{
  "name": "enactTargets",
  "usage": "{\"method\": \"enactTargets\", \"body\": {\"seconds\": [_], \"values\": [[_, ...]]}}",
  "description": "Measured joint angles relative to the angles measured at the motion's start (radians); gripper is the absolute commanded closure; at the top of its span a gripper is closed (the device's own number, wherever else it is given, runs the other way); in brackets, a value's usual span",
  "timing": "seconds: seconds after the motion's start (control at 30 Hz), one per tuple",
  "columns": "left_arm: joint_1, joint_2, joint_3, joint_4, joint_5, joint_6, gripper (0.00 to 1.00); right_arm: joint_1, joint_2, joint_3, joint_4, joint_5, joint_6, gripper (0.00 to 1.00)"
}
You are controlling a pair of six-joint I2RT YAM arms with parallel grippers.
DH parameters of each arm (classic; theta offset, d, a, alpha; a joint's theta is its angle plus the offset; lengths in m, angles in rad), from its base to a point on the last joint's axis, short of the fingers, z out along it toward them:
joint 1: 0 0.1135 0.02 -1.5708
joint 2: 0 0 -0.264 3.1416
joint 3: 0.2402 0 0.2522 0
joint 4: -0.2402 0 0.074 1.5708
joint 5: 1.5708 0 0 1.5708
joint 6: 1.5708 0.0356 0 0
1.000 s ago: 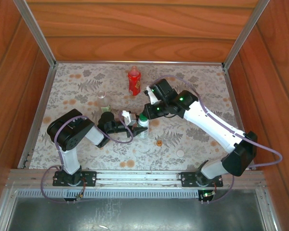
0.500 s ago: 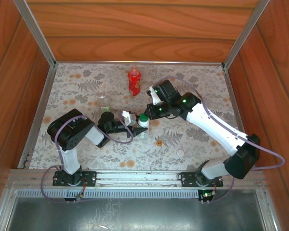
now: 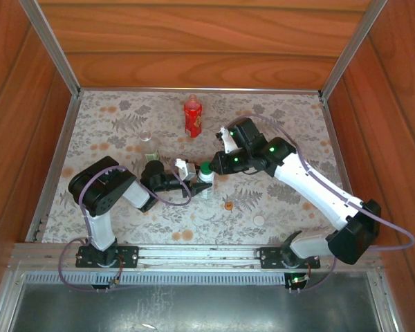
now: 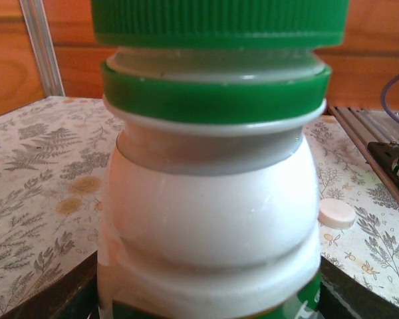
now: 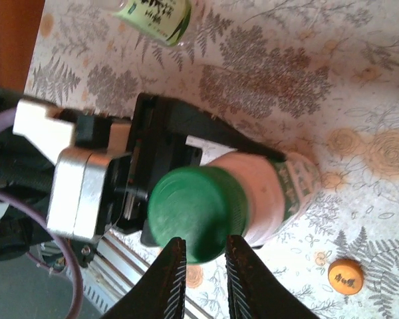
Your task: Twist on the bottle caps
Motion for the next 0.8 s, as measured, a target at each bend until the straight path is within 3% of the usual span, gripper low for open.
{"method": "enactTargets", "body": {"seconds": [0.3,0.53,0.73,0.8], "values": [[0.0,0.0,0.002,-0.001,0.0,0.0,0.42,-0.04,0.058,0.031,0.019,-0.039,-0.016,0.8],[0.0,0.002,0.003,0.0,0.003,0.002,0.42,-0.047,-0.009,-0.054,0.058,-0.102,-0.01,0.88],[0.0,0.005,0.005,0.0,0.003,0.0,0.42,-0.045,-0.076,-0.134,0.057,-0.17,0.013,0.87],[0.0,0.006,0.007,0.0,0.003,-0.001,0.42,-0.042,-0.081,-0.135,0.061,-0.168,0.019,0.79]]}}
